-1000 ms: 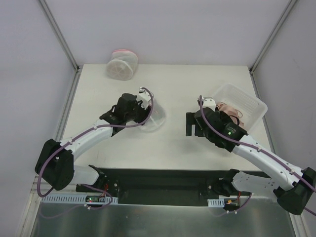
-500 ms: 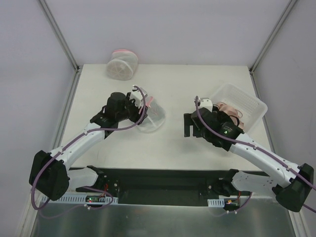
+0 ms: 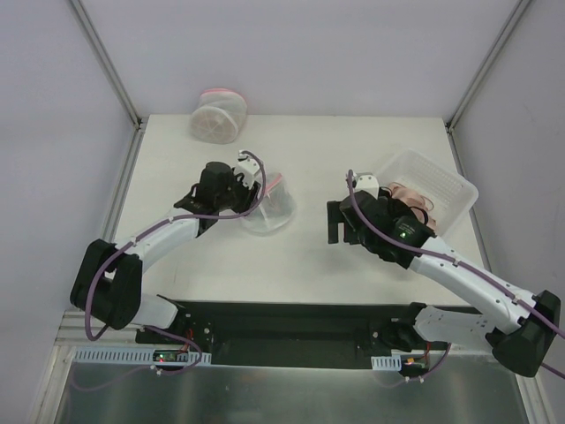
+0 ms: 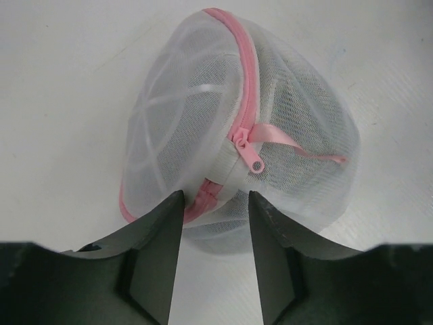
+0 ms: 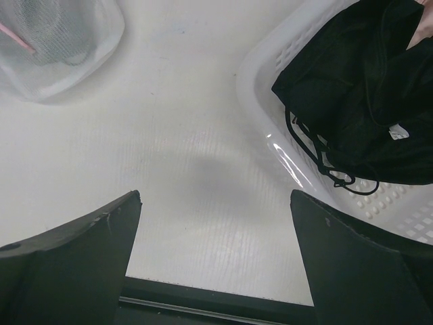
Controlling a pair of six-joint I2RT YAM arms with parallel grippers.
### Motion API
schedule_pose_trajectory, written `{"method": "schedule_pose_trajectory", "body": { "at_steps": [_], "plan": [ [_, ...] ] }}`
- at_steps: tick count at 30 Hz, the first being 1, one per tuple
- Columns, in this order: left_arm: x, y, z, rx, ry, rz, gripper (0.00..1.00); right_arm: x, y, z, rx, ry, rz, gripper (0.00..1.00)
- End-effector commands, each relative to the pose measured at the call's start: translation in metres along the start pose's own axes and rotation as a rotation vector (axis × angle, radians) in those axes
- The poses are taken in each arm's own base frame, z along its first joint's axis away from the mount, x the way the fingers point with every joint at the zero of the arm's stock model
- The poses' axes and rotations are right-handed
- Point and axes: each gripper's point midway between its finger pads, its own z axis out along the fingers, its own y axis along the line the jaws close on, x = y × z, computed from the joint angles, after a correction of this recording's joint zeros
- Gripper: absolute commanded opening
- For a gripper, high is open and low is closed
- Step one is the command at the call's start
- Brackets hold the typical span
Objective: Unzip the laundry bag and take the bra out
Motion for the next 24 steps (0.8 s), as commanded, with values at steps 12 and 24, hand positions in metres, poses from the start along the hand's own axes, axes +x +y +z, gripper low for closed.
{"method": "schedule_pose_trajectory", "body": {
  "at_steps": [12,24],
  "plan": [
    [-0.03,-0.001,-0.002,0.017,-0.089,-0.025,0.0,-0.029,0.02,-0.007,-0.025,-0.045,-0.001,0.96],
    [-0.054,-0.042,-0.062,0.16,-0.211,-0.163,0.06,-0.031,0.015,-0.014,-0.033,-0.083,0.025,0.96]
  ]
}}
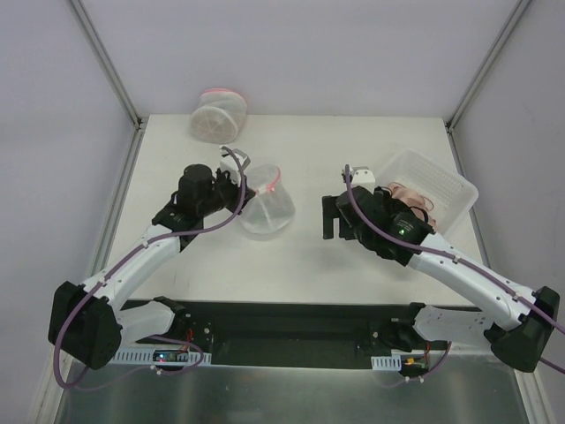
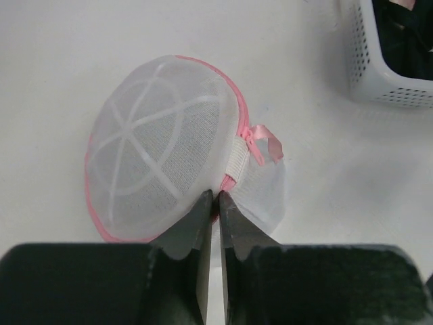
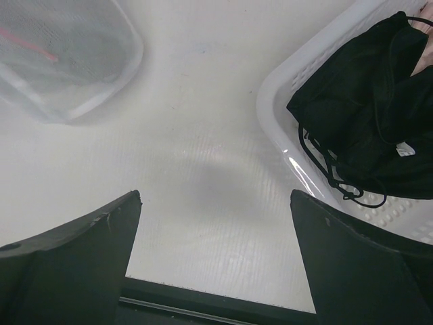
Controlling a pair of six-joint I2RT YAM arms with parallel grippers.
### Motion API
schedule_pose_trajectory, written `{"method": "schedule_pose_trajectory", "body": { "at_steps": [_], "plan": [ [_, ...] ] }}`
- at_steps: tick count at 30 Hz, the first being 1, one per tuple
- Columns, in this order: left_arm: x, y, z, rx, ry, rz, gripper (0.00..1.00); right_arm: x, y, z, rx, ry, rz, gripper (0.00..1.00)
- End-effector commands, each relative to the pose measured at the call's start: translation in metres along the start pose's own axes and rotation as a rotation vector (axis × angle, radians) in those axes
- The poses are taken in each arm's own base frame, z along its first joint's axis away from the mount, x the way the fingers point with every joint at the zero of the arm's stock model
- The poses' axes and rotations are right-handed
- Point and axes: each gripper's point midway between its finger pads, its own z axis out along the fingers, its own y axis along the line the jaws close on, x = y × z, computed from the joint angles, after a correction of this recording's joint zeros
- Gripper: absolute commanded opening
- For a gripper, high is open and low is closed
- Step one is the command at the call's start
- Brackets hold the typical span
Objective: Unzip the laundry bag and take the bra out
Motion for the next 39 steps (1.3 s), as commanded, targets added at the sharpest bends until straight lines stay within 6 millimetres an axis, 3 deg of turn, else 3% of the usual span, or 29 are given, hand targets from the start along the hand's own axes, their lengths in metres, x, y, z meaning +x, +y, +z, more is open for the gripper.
{"method": "schedule_pose_trajectory", "body": {
  "at_steps": [1,2,3,5,11,13,18,22,28,30,33,34,37,39],
  "plan": [
    [-0.001,-0.02,-0.014,0.077,-0.025,-0.075,0.14,-0.013,0.0,-0.009,-0.013,-0.055,0.031,0.96],
    [-0.001,-0.019,-0.015,0.069,-0.024,-0.071,0.28,-0.012,0.001,-0.008,-0.017,-0.054,0.034,0.96],
    [0.0,-0.016,-0.015,0.057,-0.019,-0.069,0.54,-0.012,0.002,-0.008,-0.021,-0.051,0.037,0.96],
    [0.004,-0.01,-0.016,0.016,-0.002,-0.069,0.69,-0.01,0.003,-0.006,-0.025,-0.049,0.041,0.96],
    [0.022,0.006,-0.012,-0.051,0.043,0.104,0.73,-0.008,0.006,-0.006,-0.036,-0.04,0.038,0.96],
    [0.033,0.013,-0.009,-0.053,0.08,0.222,0.71,-0.008,0.007,-0.006,-0.037,-0.039,0.038,0.96],
    [0.04,0.027,-0.006,-0.086,0.081,0.365,0.68,-0.006,0.011,-0.003,-0.042,-0.026,0.029,0.96],
    [0.056,0.03,-0.001,-0.079,0.053,0.402,0.67,-0.006,0.014,-0.002,-0.049,-0.02,0.021,0.96],
    [0.057,0.038,0.014,-0.072,0.053,0.367,0.64,-0.005,0.014,-0.003,-0.046,-0.014,0.003,0.96],
    [0.057,0.04,0.017,-0.08,0.062,0.364,0.53,-0.005,0.012,-0.003,-0.039,-0.015,0.002,0.96],
    [0.052,0.038,0.023,-0.059,0.052,0.351,0.22,-0.006,0.013,-0.003,-0.042,-0.018,0.002,0.96],
    [0.055,0.035,0.025,-0.038,0.066,0.346,0.0,-0.007,0.015,-0.003,-0.052,-0.021,0.004,0.96],
    [0.053,0.024,0.024,0.016,0.041,0.306,0.0,-0.017,0.027,-0.006,-0.098,-0.027,-0.001,0.96],
    [0.04,0.015,0.018,0.04,-0.02,0.279,0.0,-0.028,0.039,-0.01,-0.14,-0.045,-0.005,0.96]
  ]
}}
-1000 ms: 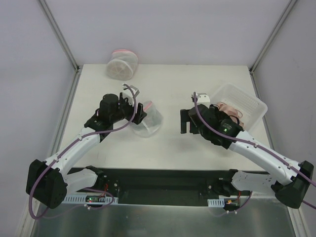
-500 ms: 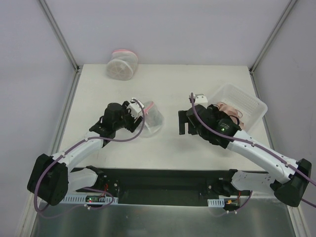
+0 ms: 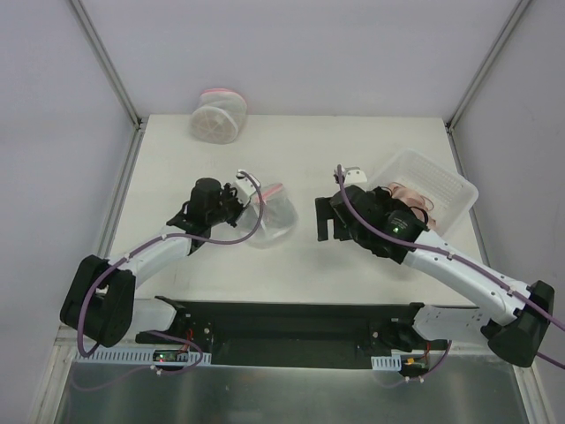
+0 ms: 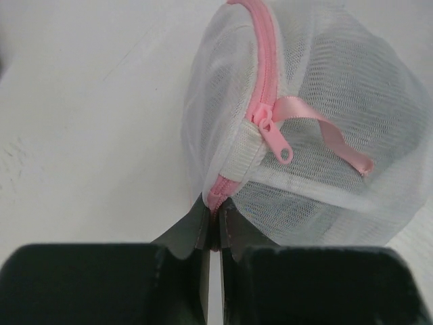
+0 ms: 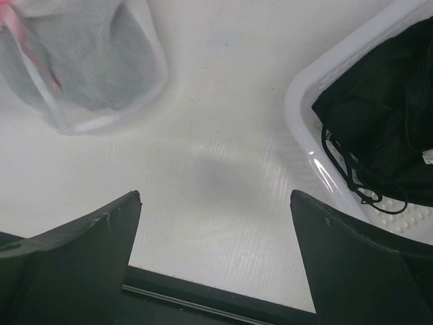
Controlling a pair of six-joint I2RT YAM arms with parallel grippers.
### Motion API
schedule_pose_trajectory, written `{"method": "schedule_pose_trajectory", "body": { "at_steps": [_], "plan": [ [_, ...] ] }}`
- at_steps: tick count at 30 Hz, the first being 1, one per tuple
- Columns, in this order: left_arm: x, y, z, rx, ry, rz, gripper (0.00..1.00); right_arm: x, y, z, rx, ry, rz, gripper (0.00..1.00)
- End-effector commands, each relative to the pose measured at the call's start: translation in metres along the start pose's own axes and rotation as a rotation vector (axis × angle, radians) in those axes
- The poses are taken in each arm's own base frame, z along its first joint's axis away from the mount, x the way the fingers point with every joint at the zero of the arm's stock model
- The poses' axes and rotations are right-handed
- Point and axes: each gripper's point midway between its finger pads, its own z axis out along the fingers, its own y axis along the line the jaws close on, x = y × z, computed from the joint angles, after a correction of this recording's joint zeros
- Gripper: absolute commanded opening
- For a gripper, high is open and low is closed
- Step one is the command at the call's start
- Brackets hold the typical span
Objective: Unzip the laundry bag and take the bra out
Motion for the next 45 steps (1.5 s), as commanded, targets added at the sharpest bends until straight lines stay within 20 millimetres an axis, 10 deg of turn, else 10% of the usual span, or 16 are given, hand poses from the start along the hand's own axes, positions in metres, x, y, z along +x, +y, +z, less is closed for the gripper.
{"method": "schedule_pose_trajectory", "body": {
  "at_steps": [1,6,16,45],
  "plan": [
    [-0.048,-0.01,-0.011,0.068,-0.181,-0.041,0.0,-0.039,0.031,-0.011,-0.113,-0.084,0.014,0.96],
    [-0.07,-0.018,-0.031,0.09,-0.244,-0.159,0.0,-0.068,0.093,-0.018,-0.358,-0.133,0.175,0.96],
    [-0.069,-0.017,-0.041,-0.05,-0.171,-0.353,0.0,-0.077,0.17,-0.024,-0.477,-0.118,0.379,0.43],
    [-0.072,-0.015,-0.052,-0.109,-0.198,-0.287,0.0,-0.104,0.196,0.027,-0.404,-0.128,0.498,0.31]
  ]
}}
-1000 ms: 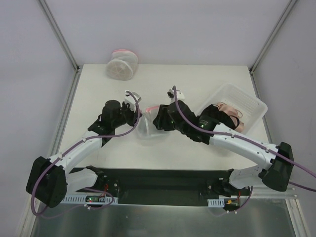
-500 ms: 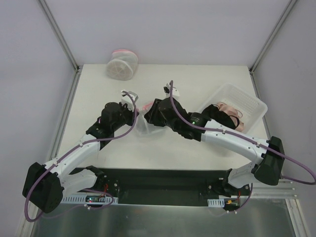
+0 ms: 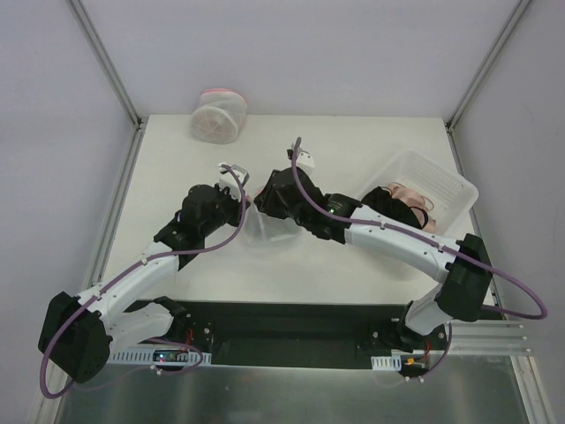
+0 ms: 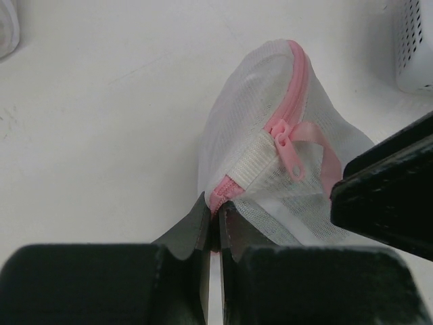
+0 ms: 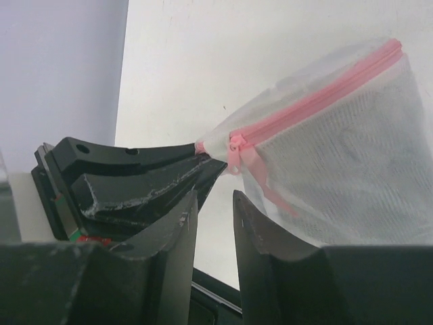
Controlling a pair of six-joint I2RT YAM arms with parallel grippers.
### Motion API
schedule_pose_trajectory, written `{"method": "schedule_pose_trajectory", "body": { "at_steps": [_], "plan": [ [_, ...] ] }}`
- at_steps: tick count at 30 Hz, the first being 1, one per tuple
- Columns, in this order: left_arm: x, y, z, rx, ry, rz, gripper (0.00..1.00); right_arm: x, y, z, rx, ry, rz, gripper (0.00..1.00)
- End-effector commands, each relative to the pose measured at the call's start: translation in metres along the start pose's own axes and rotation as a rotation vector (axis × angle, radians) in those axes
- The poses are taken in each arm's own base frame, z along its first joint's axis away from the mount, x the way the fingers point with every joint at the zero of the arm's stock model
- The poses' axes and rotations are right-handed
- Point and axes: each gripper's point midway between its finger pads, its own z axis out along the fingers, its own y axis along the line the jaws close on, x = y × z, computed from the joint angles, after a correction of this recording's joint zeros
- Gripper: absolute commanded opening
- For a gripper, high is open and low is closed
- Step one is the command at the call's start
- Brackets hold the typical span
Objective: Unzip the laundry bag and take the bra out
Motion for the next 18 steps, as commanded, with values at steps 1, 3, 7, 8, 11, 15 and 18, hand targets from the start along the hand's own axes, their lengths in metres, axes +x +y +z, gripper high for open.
{"method": "schedule_pose_trajectory", "body": {
  "at_steps": [1,3,7,8,11,15,18],
  "plan": [
    [-0.02,-0.002,-0.006,-0.004,-0.073,0.026,0.0,-0.017,0.024,0.003,-0.058,-0.042,0.032,0.31],
    [-0.02,-0.002,-0.006,-0.003,-0.076,0.031,0.0,-0.016,0.023,0.006,-0.049,-0.042,0.033,0.31],
    [-0.02,-0.003,-0.008,-0.001,-0.08,0.036,0.0,-0.016,0.017,0.01,-0.024,-0.051,0.029,0.32],
    [-0.018,-0.003,-0.008,-0.002,-0.076,0.036,0.0,-0.018,0.014,0.011,-0.011,-0.06,0.029,0.33],
    [-0.016,-0.003,-0.007,-0.002,-0.07,0.046,0.0,-0.019,0.011,0.014,0.003,-0.065,0.03,0.34],
    [-0.015,-0.008,-0.006,0.017,-0.067,0.054,0.0,-0.021,0.014,0.018,0.009,-0.06,0.024,0.35],
    [-0.012,-0.008,-0.005,0.015,-0.058,0.057,0.0,-0.022,0.016,0.023,0.011,-0.052,0.023,0.35]
  ]
}}
